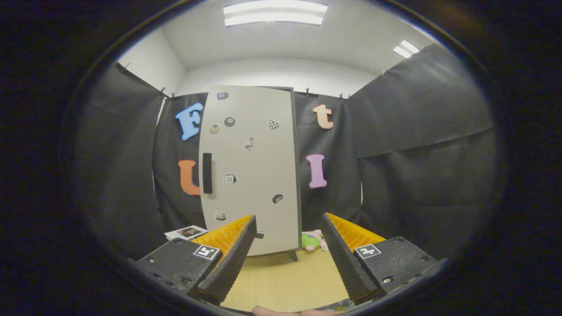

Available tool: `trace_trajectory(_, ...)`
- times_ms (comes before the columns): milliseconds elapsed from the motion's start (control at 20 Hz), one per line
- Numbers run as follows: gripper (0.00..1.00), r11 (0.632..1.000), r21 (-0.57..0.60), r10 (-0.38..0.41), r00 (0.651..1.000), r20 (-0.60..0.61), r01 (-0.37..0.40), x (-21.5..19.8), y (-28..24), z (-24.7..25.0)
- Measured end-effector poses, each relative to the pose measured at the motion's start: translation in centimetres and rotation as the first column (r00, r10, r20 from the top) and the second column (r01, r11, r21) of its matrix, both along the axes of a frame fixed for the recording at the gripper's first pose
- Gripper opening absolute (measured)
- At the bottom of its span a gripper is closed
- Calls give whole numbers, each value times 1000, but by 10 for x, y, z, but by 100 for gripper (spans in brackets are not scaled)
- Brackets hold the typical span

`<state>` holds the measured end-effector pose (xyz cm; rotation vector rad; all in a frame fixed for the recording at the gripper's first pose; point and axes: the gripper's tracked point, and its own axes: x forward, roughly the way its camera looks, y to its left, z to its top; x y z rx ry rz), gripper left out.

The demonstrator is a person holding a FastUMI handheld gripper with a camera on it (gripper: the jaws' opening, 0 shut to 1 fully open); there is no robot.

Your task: Open the shoe cabinet door, grab the shoes and put them into the shoe cabinet, then close the shoe cabinet door.

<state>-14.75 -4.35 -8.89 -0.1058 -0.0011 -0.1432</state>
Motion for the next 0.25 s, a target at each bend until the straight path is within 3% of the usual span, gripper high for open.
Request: trace_trajectory(250,97,999,-26,43,999,4,-43,-5,13,-1)
